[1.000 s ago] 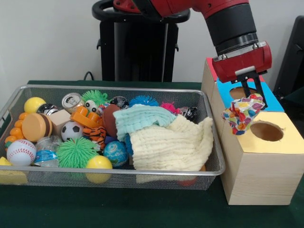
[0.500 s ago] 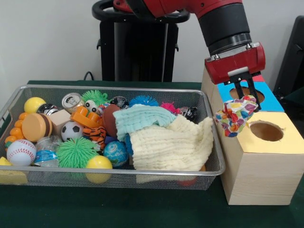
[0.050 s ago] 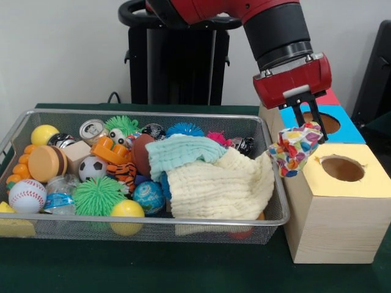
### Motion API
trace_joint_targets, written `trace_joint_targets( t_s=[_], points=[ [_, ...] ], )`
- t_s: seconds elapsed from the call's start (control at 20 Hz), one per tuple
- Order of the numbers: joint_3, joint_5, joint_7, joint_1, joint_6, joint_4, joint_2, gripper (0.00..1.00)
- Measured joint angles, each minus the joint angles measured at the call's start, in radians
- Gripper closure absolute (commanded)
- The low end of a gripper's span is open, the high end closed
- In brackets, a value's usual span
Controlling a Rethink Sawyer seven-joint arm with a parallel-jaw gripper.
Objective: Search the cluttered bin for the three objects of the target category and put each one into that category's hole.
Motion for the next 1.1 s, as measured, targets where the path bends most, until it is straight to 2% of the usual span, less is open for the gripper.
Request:
trace_joint_targets(
  t_s=[0.65, 1.1],
  points=[
    [0.046, -0.013, 0.0, -0.025, 0.0, 0.0, 0.001, 1.0],
    [0.048, -0.013, 0.0, -0.013, 0.0, 0.0, 0.001, 1.0]
  ],
)
